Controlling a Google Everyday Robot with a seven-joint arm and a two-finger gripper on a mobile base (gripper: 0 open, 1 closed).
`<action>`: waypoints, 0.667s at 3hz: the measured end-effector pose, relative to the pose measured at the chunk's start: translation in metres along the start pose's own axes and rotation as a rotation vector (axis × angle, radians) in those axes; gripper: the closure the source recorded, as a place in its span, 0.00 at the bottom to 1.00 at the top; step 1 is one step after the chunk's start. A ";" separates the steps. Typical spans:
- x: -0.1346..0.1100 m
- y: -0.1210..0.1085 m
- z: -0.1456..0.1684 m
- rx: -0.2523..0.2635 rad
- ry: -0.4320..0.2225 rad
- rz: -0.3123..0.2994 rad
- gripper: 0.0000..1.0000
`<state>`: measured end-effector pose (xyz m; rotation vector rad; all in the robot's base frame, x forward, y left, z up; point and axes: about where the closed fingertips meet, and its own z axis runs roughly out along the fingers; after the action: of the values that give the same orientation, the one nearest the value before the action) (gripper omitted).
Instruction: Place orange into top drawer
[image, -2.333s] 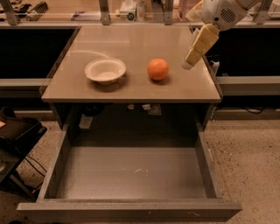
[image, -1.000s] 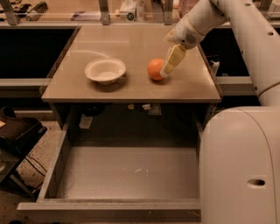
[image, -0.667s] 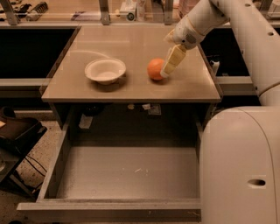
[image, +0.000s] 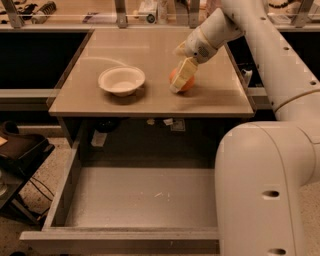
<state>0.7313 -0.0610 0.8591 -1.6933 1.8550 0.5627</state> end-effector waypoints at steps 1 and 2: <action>0.018 0.003 0.006 -0.002 0.019 0.040 0.00; 0.020 0.004 0.010 -0.010 0.022 0.044 0.00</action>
Offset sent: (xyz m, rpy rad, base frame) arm -0.0281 -0.0326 -0.0350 -0.0531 0.0683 -0.0826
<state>0.7275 -0.0692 0.8381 -1.6752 1.9118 0.5736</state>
